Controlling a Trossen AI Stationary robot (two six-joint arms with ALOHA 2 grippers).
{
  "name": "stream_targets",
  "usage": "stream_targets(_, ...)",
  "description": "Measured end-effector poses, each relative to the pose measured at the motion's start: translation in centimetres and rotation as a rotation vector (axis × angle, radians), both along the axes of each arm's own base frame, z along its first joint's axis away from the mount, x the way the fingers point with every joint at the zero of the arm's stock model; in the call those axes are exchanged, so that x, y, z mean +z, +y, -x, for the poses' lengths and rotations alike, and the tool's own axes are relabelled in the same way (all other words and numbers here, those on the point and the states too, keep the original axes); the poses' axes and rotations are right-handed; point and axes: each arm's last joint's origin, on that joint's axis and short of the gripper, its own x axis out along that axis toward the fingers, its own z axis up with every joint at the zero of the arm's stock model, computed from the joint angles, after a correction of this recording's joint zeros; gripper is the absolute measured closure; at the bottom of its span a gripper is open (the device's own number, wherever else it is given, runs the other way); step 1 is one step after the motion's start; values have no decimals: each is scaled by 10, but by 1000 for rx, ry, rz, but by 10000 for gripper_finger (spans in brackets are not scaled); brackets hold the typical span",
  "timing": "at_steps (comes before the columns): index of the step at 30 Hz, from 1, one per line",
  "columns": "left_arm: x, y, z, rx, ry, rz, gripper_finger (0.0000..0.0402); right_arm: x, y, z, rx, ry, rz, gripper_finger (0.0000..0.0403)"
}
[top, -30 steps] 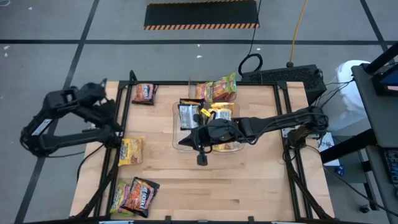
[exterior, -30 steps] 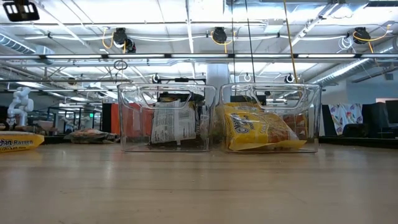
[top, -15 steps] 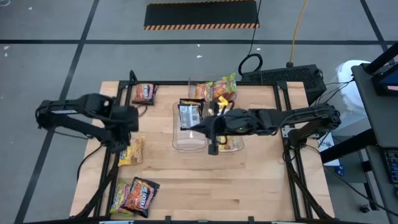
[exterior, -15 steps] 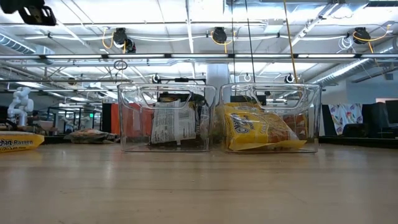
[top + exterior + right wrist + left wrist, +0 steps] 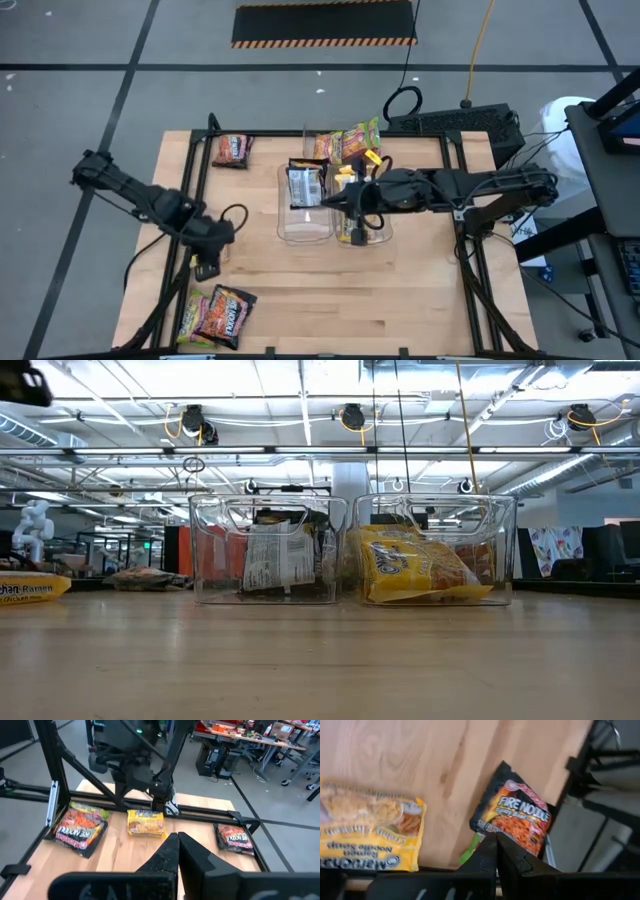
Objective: Sort Maruchan noodles
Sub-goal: Put the black noodle pack into the left transparent bin
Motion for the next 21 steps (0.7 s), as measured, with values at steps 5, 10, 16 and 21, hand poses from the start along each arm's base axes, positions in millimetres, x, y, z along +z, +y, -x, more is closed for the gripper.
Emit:
stream_targets(5,-1,-17,15,128,28,-25,398,-1,-1,4,4,35,10,403)
stream_targets(10,0,-36,31,256,37,-32,395,-1,-1,5,5,37,12,403)
stream_targets(16,0,-46,41,343,91,-2,391,-1,-1,5,5,37,12,403)
stream_targets(21,0,-48,45,292,84,-8,390,-1,-1,5,5,36,12,403)
